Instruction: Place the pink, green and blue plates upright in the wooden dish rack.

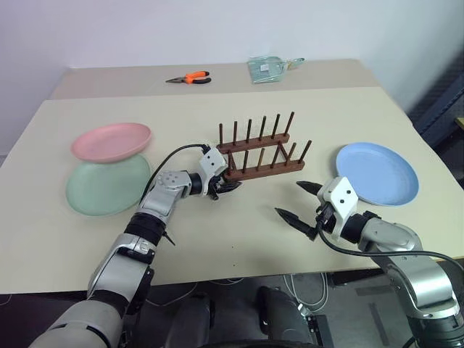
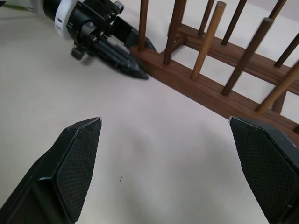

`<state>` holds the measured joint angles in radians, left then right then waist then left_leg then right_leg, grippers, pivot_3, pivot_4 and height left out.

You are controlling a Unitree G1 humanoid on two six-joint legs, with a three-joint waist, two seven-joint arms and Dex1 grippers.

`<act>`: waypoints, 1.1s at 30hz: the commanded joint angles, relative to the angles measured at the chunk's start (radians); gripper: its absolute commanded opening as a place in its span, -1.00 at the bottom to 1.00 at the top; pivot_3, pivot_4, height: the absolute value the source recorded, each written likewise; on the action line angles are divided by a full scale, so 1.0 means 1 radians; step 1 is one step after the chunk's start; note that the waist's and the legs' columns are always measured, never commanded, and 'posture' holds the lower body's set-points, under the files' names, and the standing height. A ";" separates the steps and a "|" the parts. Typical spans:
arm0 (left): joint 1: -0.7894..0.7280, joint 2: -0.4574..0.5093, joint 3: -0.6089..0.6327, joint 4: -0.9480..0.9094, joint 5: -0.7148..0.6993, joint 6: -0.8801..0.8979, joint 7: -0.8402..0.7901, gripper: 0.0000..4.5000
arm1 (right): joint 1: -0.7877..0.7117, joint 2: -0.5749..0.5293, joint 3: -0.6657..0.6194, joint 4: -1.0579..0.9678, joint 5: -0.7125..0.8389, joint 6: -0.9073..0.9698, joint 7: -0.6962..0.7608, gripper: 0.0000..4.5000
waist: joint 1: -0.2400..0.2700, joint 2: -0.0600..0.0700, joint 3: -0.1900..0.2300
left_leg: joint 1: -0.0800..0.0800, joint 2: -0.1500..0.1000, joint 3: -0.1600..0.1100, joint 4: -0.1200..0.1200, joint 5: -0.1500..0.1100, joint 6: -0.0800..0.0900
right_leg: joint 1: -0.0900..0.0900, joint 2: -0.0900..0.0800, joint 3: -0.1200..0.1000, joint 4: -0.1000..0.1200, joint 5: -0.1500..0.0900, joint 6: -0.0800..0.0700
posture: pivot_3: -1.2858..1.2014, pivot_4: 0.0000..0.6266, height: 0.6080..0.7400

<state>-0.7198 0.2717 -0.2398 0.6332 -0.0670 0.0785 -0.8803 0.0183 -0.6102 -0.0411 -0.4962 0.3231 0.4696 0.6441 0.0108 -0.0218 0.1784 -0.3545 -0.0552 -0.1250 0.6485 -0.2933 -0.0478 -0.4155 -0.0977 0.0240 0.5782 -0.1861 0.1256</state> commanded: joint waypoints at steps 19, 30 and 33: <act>0.184 0.279 -0.042 -0.330 0.057 0.127 -0.237 1.00 | 0.110 -0.199 -0.178 0.058 0.027 -0.015 0.184 0.36 | -0.002 0.000 -0.001 | 0.001 0.001 0.000 0.000 0.000 0.001 | 0.001 0.000 0.000 0.000 -0.002 -0.003 | 0.03 -0.52 1.00; 0.468 0.280 0.034 -0.874 -0.147 0.524 -0.101 -0.90 | -0.097 -0.093 0.078 0.226 -0.180 -0.036 0.026 -1.00 | -0.022 0.003 -0.002 | 0.003 0.002 0.000 -0.002 -0.001 0.002 | 0.001 0.001 0.000 0.001 -0.003 -0.003 | 0.03 -0.52 1.00; 0.478 0.220 -0.026 -0.901 -0.082 0.524 0.003 -0.90 | -0.173 -0.056 0.109 0.307 -0.219 -0.039 -0.006 -1.00 | 0.002 0.003 -0.002 | -0.001 0.000 -0.002 0.002 -0.001 0.002 | 0.001 -0.001 0.000 0.000 -0.002 -0.003 | 0.03 -0.52 1.00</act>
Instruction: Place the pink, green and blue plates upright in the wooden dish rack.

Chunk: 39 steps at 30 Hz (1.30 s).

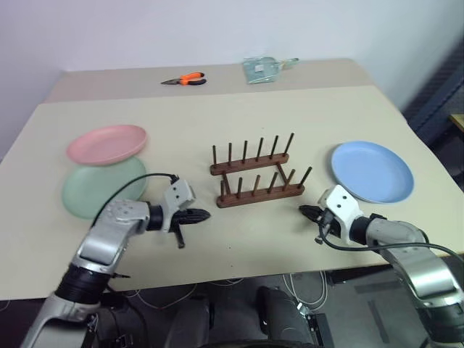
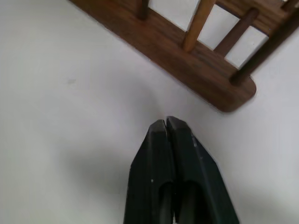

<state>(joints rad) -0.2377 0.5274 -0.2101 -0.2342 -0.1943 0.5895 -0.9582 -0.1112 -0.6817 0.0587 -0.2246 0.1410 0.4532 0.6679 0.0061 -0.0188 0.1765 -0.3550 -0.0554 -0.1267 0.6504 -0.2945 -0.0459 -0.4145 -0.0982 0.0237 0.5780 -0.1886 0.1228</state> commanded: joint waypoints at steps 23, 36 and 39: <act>-0.122 -0.154 0.068 0.194 0.072 -0.051 0.384 -0.68 | -0.247 0.124 0.036 0.200 -0.055 -0.162 0.030 -0.45 | -0.027 0.003 -0.002 | 0.009 0.000 -0.001 -0.005 0.000 -0.001 | 0.005 0.001 0.000 0.002 0.002 0.004 | 0.03 -0.52 1.00; -0.392 -0.572 0.821 -0.014 -0.211 0.151 1.280 0.99 | -0.208 0.096 0.091 0.069 -0.059 -0.151 0.118 0.89 | 0.007 -0.003 -0.001 | 0.001 -0.002 -0.008 0.001 0.001 -0.002 | 0.005 0.000 -0.003 -0.002 0.002 0.005 | 0.03 -0.52 1.00; -0.393 -0.634 0.837 -0.078 -0.234 0.137 1.358 0.99 | -0.223 0.097 0.102 0.094 -0.068 -0.167 0.121 0.89 | 0.003 -0.004 0.000 | 0.001 -0.002 -0.006 -0.001 0.001 -0.003 | 0.003 0.000 -0.002 -0.002 0.003 0.005 | 0.03 -0.52 1.00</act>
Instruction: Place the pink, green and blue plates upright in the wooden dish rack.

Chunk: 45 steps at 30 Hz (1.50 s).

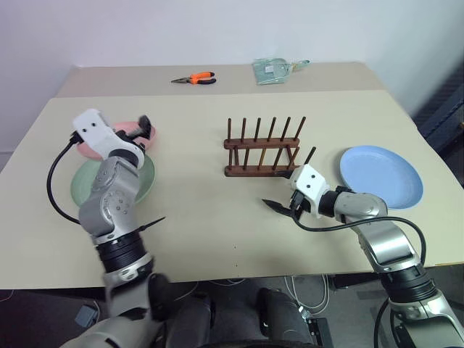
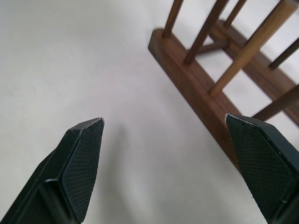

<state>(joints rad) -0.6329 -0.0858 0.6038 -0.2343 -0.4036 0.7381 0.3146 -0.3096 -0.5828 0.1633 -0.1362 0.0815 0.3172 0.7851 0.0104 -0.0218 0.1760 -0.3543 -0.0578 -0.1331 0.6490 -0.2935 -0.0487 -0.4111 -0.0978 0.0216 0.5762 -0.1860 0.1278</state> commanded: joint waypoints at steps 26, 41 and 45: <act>-0.095 0.273 0.132 0.290 -0.265 0.058 0.120 -0.54 | 0.002 0.015 -0.031 -0.049 0.014 -0.017 -0.004 0.94 | -0.001 -0.004 0.002 | -0.001 0.001 0.000 -0.001 0.002 -0.003 | -0.002 0.001 0.000 0.002 0.001 -0.001 | 0.03 -0.52 1.00; -0.217 0.137 -0.299 -0.010 -0.375 0.199 -0.109 -0.99 | -0.393 -0.069 0.091 0.037 -0.346 -0.332 -0.117 1.00 | -0.001 -0.005 0.003 | -0.001 0.000 0.000 -0.001 0.002 -0.003 | -0.002 0.001 0.000 0.000 0.000 -0.001 | 0.03 -0.52 1.00; -0.223 0.134 -0.343 -0.035 -0.395 0.244 -0.123 -0.99 | -0.413 -0.078 0.122 0.134 -0.444 -0.428 -0.165 1.00 | -0.008 -0.005 0.003 | -0.001 0.001 0.001 -0.002 0.002 -0.003 | -0.003 0.001 0.000 0.001 0.000 -0.001 | 0.03 -0.52 1.00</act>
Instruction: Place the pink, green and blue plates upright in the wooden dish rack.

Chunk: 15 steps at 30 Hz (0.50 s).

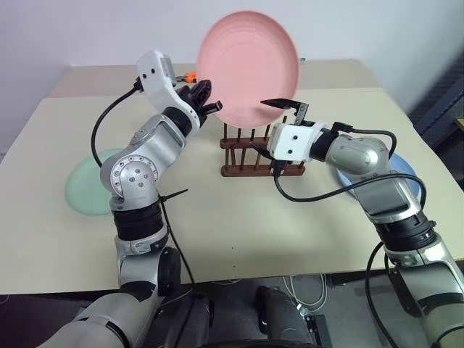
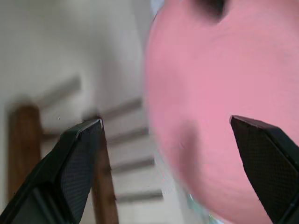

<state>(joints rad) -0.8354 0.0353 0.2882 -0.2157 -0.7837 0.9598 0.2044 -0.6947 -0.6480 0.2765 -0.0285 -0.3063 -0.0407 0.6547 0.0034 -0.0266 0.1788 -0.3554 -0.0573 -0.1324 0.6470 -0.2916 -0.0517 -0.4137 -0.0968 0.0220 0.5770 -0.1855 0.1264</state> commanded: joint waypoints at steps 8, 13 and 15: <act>-0.005 -0.003 0.028 -0.058 -0.073 0.055 0.019 -1.00 | -0.007 -0.013 -0.016 0.049 -0.129 -0.109 -0.085 -0.53 | 0.001 0.000 0.000 | 0.000 0.000 0.000 0.000 0.000 0.000 | 0.000 0.000 0.000 0.000 0.000 0.000 | 0.03 -0.52 1.00; -0.024 -0.020 0.092 -0.046 -0.141 0.015 0.027 -0.04 | 0.007 -0.020 -0.045 0.035 -0.157 -0.137 -0.137 -1.00 | 0.006 0.000 0.000 | -0.001 0.000 0.000 0.000 0.000 0.000 | 0.000 0.000 0.001 0.000 0.000 0.000 | 0.03 -0.52 1.00; -0.032 0.003 0.118 -0.033 -0.125 -0.031 0.028 0.41 | 0.023 -0.023 -0.074 0.017 -0.127 -0.134 -0.137 -1.00 | 0.006 0.000 0.000 | 0.000 0.000 0.000 0.001 0.000 0.000 | 0.000 0.000 0.001 0.000 0.000 0.000 | 0.03 -0.52 1.00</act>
<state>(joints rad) -0.8339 0.0140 0.3804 -0.2303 -0.9035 0.9835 0.2329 -0.6726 -0.6543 0.2641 0.0299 -0.4569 -0.1669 0.5368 0.0096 -0.0267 0.1793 -0.3558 -0.0576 -0.1322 0.6475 -0.2915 -0.0519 -0.4138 -0.0968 0.0227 0.5769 -0.1854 0.1262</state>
